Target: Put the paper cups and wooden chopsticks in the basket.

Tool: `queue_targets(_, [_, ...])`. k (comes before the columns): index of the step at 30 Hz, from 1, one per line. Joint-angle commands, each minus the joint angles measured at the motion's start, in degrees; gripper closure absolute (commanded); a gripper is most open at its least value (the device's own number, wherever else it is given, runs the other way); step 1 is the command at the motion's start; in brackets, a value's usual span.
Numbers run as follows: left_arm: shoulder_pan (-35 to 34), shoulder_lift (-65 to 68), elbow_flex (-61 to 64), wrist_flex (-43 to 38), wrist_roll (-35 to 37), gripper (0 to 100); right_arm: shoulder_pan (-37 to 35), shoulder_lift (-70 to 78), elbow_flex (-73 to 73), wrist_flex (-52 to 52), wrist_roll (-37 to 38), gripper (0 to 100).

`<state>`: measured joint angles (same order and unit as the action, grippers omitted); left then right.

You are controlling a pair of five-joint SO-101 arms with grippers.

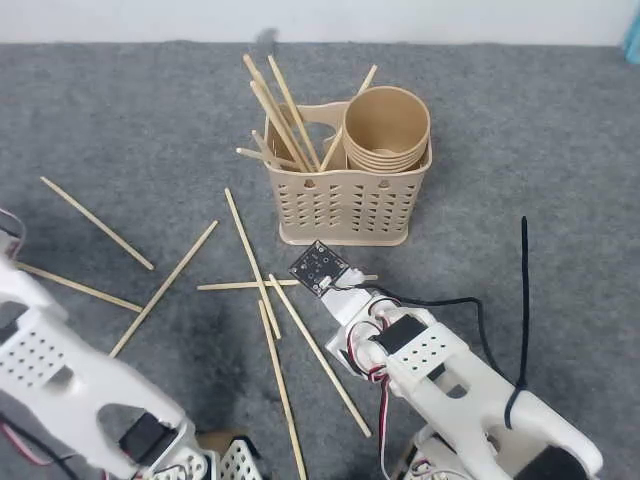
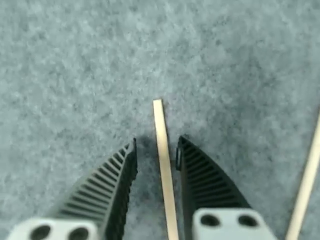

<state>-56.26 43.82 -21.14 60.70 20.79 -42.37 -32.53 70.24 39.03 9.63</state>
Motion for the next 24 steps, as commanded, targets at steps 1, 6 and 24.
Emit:
queue_targets(1, [0.0, 2.4, -8.6, 5.1, 0.7, 88, 0.9, -0.1, -0.3, -0.6, 0.7, 98.7])
queue_targets(6, [0.3, 7.5, -18.3, 14.1, 0.7, 88, 0.9, -0.1, -0.3, -0.7, 0.7, 98.7])
queue_targets(24, [0.2, 7.5, -42.8, 40.1, 0.4, 99, 0.9, -0.1, -0.3, -0.7, 0.7, 98.7])
